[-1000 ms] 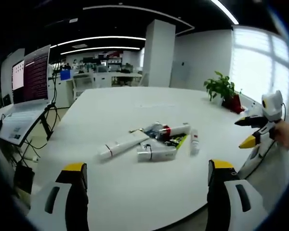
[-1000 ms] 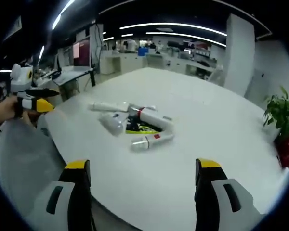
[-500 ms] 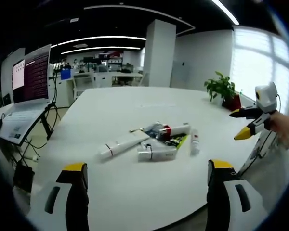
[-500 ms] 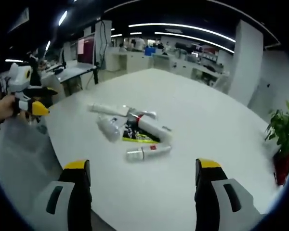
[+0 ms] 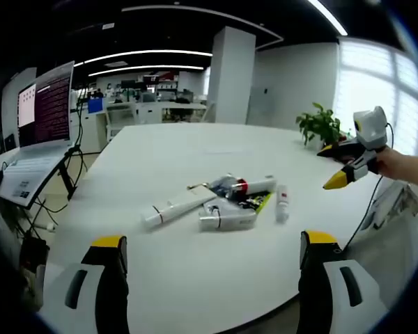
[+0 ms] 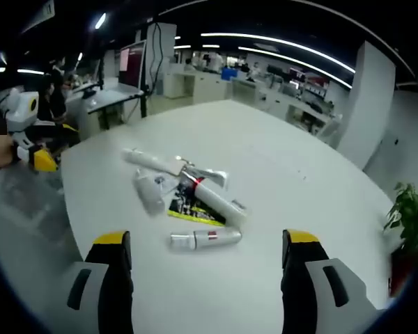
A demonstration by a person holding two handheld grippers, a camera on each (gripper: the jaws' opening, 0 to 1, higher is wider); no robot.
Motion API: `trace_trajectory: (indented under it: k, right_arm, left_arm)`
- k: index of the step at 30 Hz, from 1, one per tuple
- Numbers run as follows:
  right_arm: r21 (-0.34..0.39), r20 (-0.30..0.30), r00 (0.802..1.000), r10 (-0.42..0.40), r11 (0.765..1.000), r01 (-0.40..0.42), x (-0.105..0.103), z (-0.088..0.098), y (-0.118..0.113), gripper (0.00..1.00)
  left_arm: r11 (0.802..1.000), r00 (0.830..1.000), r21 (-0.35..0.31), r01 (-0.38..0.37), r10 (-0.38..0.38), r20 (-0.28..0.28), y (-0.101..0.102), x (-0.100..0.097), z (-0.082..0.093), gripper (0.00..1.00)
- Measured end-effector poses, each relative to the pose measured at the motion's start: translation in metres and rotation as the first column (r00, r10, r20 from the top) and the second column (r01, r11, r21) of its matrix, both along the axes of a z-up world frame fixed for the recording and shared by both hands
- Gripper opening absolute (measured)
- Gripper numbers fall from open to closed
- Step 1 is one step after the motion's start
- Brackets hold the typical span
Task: Arrange the skincare products in the storage area until every visible bottle or jar stands upright without overlapping.
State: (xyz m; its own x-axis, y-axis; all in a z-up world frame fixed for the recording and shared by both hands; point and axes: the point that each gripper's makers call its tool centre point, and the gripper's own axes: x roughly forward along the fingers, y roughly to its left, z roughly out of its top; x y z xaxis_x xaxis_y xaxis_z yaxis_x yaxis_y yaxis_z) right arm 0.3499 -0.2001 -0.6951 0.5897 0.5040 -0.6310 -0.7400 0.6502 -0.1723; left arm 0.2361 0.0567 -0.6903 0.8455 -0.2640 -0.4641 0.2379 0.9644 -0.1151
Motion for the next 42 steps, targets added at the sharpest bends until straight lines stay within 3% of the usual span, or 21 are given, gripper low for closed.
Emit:
trace_trajectory:
  k: [3,12,18,29,42]
  right_arm:
    - [-0.041,-0.01,1.0,0.024,0.999,-0.025,0.008,-0.01,0.001,0.88]
    - [-0.06,-0.039,0.997,0.069,0.996,-0.071,0.029,-0.019,0.007,0.86]
    - [-0.09,-0.068,0.986,0.153,0.983,-0.159,0.041,-0.03,0.018,0.81]
    - [-0.149,-0.109,0.956,0.273,0.946,-0.287,0.063,-0.044,0.04,0.75]
    - [-0.222,-0.19,0.907,0.376,0.883,-0.413,0.091,-0.078,0.06,0.67]
  left_arm:
    - [1.0,1.0,0.003,0.0,0.0,-0.003,0.001,0.0,-0.001,0.97]
    - [1.0,1.0,0.01,-0.001,0.001,-0.013,0.001,0.0,-0.003,0.97]
    - [1.0,1.0,0.013,-0.003,0.003,-0.013,0.002,0.0,-0.003,0.97]
    - [1.0,1.0,0.016,-0.013,0.013,-0.02,0.003,-0.001,-0.005,0.97]
    - [0.999,0.999,0.033,-0.003,0.004,-0.037,0.003,-0.001,-0.008,0.97]
